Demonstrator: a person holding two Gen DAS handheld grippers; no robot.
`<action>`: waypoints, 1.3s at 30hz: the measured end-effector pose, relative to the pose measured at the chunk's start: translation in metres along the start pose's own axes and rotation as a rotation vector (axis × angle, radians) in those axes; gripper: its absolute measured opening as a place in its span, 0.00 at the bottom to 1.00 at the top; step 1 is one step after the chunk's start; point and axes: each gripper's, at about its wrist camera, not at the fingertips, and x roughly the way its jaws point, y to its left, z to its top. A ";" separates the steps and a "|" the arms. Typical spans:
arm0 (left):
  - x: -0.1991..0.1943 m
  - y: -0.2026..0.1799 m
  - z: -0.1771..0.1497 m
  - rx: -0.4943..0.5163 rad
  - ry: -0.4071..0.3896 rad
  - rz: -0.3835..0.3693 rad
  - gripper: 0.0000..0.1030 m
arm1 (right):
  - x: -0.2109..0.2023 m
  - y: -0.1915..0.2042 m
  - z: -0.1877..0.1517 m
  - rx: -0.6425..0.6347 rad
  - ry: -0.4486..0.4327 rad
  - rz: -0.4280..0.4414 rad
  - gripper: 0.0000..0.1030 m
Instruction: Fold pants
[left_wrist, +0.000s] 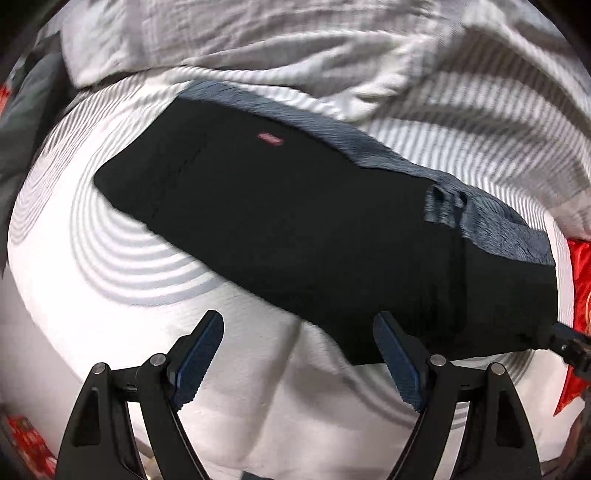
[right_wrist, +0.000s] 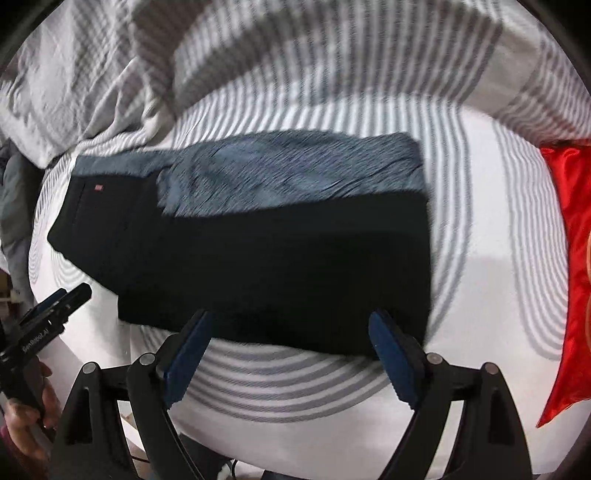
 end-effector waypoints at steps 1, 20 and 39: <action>-0.001 0.010 -0.001 -0.020 -0.007 -0.003 0.82 | 0.000 0.005 -0.001 -0.005 -0.003 -0.004 0.86; 0.033 0.216 0.063 -0.301 -0.024 -0.198 0.82 | 0.036 0.177 -0.008 -0.014 -0.028 -0.045 0.86; 0.071 0.207 0.094 -0.296 -0.015 -0.468 0.75 | 0.058 0.223 0.035 -0.095 -0.067 -0.123 0.86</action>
